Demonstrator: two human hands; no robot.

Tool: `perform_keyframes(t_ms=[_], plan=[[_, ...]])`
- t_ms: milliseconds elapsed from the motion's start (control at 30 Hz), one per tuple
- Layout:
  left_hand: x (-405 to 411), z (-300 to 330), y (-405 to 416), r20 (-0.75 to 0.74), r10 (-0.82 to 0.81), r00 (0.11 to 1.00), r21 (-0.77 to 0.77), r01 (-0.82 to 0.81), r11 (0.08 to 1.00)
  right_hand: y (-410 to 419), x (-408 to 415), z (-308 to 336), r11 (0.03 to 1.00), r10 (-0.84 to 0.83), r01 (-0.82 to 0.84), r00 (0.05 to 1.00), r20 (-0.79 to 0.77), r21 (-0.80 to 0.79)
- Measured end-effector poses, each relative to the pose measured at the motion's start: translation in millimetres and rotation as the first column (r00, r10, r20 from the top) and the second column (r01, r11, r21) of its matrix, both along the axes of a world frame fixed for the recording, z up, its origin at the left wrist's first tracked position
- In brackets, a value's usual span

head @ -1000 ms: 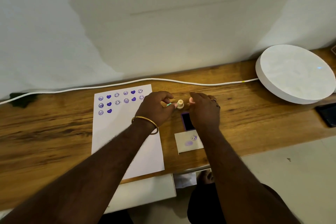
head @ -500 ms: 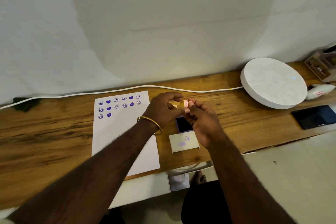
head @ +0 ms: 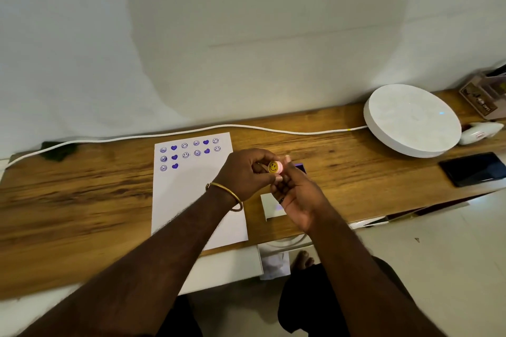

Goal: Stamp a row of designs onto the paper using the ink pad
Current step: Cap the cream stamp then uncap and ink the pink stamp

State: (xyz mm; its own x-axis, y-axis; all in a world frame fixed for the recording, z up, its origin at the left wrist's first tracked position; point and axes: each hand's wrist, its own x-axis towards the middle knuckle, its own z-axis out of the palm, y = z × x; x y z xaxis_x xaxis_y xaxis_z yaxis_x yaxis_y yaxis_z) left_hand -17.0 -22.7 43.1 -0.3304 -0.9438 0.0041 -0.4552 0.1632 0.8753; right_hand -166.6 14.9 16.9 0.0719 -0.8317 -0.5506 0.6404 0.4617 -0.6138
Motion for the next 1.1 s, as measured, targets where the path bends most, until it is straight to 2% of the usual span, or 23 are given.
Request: perform_keyframes(t_ms=[100,367,567,700,833,967,1100], plan=[[1,-5,-2,0.002,0.077,0.997,0.005,-0.077,0.997,-5,-1,-5,0.999,0.051,-0.051,0.997,0.061,-0.001],[1,-14,-11,-0.045,0.243,0.969,0.102,-0.238,0.966,-19,2,-12,0.997,0.072,-0.071,0.997,0.033,-0.026],[5,-17,-15,-0.152,0.28,0.948,0.27,-0.233,0.934,-25,3,-16,0.999,0.046,-0.048,0.997,0.063,0.024],[10,-25,-12,-0.153,0.292,0.944,0.267,-0.245,0.932,-27,2,-21,0.997,-0.008,-0.001,0.994,0.112,0.083],[17,-45,-4,-0.03,0.287,0.957,0.279,-0.268,0.922,-31,-4,-22,0.99,-0.104,0.083,0.973,0.206,0.111],[21,-68,-3,0.176,0.159,0.971,0.237,-0.199,0.951,-32,-8,-19,0.991,-0.12,0.097,0.955,0.272,0.095],[20,-80,-8,0.333,0.015,0.943,0.182,-0.08,0.98,-33,-12,-17,0.991,-0.125,0.104,0.95,0.286,0.089]])
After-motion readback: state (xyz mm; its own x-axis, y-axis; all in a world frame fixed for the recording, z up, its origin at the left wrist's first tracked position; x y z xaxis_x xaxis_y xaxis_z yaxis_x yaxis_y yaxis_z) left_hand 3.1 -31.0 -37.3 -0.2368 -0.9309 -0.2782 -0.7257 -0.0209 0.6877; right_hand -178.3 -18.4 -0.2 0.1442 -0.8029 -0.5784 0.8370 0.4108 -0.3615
